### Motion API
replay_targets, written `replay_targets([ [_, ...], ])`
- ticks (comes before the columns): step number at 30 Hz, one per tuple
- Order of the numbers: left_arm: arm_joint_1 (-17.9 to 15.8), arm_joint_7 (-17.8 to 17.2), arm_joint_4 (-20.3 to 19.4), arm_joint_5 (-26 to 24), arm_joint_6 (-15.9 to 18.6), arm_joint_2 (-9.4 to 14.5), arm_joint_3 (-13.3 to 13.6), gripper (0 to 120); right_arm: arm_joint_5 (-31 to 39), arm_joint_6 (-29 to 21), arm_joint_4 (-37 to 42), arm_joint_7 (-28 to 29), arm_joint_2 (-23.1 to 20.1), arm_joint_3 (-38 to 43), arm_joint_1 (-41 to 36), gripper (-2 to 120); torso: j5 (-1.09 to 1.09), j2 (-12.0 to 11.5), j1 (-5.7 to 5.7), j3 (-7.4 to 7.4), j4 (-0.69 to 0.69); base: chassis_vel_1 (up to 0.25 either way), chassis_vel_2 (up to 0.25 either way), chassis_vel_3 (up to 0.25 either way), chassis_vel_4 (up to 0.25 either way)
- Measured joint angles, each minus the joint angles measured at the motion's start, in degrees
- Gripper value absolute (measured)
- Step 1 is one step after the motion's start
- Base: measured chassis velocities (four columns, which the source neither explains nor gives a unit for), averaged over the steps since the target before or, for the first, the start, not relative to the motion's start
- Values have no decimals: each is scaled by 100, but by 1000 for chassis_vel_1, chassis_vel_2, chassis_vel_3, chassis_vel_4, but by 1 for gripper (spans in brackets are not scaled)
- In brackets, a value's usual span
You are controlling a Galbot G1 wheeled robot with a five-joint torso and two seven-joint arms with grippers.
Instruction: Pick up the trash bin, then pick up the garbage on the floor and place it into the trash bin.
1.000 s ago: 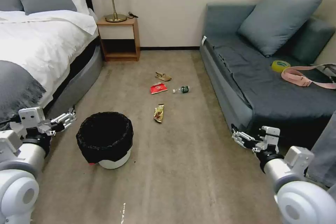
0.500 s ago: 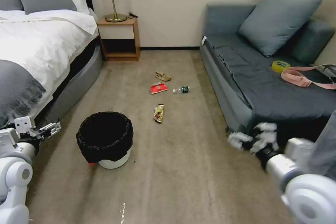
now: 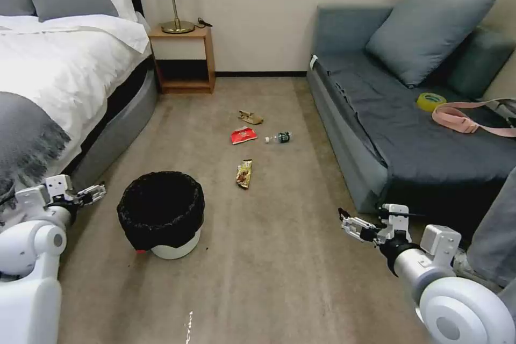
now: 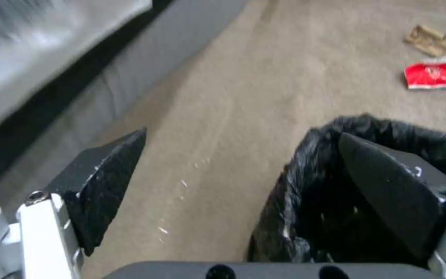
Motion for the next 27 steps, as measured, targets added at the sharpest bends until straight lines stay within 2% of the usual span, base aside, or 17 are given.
replay_targets([
  [2, -122, 2, 233, 29, 17, -62, 133, 100, -34, 5, 3, -3, 24, -14, -17, 100, 0, 0, 0, 0, 0, 0, 0, 0, 0],
  [5, -173, 13, 353, 55, 20, -102, 199, 100, -38, 8, 12, -6, 38, -15, -30, 100, 1, 0, 0, 0, 0, 0, 0, 0, 0],
  [7, -303, 51, 655, 137, 17, -204, 342, 100, -50, 32, 31, -15, 68, -15, -58, 100, 0, 0, 0, 0, 0, 0, 0, 0, 0],
  [8, -303, 51, 655, 137, 17, -204, 342, 100, -50, 32, 31, -15, 68, -15, -58, 100, 0, 0, 0, 0, 0, 0, 0, 0, 0],
  [15, -688, 177, 1275, 506, -74, -354, 681, 100, -182, 103, 32, -42, 166, -44, -109, 100, 1, 0, 0, 0, 0, 0, 0, 0, 0],
  [20, -907, 212, 1594, 648, -107, -418, 793, 100, -237, 156, -7, -55, 188, -61, -120, 100, 1, 0, 0, 0, 0, 0, 0, 0, 0],
  [23, -1114, 269, 1951, 871, -142, -496, 904, 100, -249, 194, -38, -61, 197, -79, -110, 100, 2, 0, 0, 0, -1, 0, 0, 0, 0],
  [25, -1142, 283, 2017, 913, -154, -510, 918, 100, -249, 200, -40, -64, 200, -81, -108, 100, 1, 0, 0, 0, 0, 0, 0, 0, 0],
  [27, -1277, 316, 2318, 1036, -265, -574, 940, 100, -247, 216, -43, -73, 212, -88, -101, 100, 7, 1, 0, -1, 0, 0, 0, 0, 0],
])
